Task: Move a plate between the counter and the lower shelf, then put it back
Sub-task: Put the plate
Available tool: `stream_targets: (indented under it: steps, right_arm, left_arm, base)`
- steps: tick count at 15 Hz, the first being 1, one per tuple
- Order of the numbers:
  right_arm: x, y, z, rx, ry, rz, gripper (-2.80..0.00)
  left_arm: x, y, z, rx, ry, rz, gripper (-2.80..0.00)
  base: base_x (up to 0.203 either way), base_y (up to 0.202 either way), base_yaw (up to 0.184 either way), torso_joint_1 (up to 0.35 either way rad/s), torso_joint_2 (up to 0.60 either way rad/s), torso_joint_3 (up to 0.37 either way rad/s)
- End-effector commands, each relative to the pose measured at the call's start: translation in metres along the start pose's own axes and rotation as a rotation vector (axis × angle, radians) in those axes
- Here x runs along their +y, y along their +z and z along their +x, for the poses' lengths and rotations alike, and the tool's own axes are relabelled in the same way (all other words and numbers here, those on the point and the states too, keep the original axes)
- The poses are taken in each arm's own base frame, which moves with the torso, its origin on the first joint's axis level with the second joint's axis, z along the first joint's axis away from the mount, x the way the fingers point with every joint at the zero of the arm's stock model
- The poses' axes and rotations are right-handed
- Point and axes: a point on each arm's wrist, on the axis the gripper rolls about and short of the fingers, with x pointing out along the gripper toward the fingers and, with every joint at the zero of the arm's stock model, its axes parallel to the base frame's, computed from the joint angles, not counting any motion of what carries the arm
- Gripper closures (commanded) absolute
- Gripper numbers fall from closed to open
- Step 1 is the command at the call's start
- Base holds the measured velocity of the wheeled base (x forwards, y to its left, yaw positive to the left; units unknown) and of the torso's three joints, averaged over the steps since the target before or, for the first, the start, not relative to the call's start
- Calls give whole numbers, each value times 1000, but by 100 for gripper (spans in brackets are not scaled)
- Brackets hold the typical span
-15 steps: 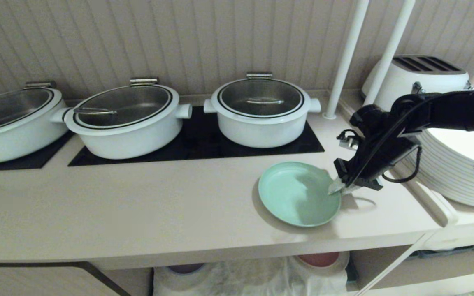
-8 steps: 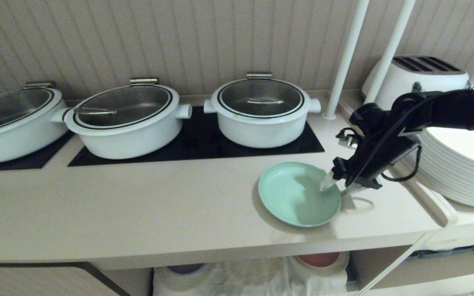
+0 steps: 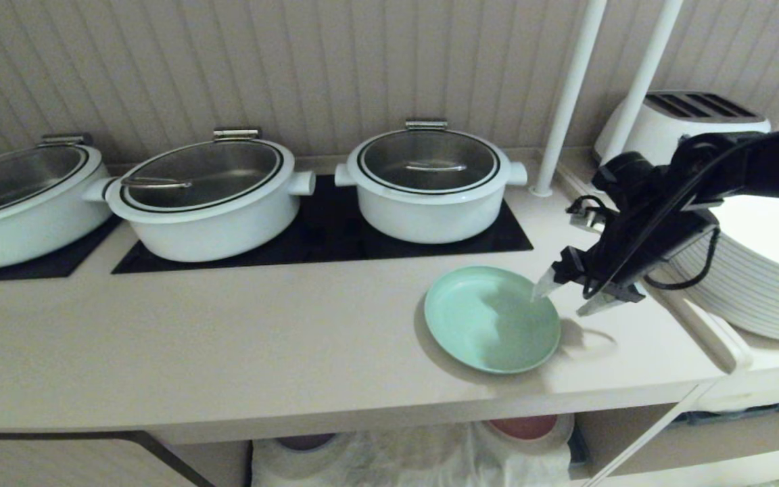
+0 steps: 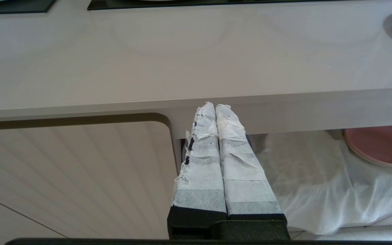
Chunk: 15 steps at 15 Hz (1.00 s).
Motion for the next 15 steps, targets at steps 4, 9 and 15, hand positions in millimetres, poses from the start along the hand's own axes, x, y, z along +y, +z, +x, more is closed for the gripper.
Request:
stream_targets:
  steps: [4, 9, 15]
  right_arm:
    - [5, -23, -26, -7, 4, -8, -280]
    - [3, -61, -50, 7, -10, -32, -280]
    - [-2, -110, -68, -25, -36, -42, 0]
  left_arm:
    - [0, 0, 0, 0, 0, 0, 0]
    - [0, 0, 0, 0, 0, 0, 0]
    - [0, 0, 0, 0, 0, 0, 0]
  base:
    - [0, 0, 0, 0, 0, 0]
    - [0, 0, 0, 0, 0, 0]
    - [0, 0, 0, 0, 0, 0]
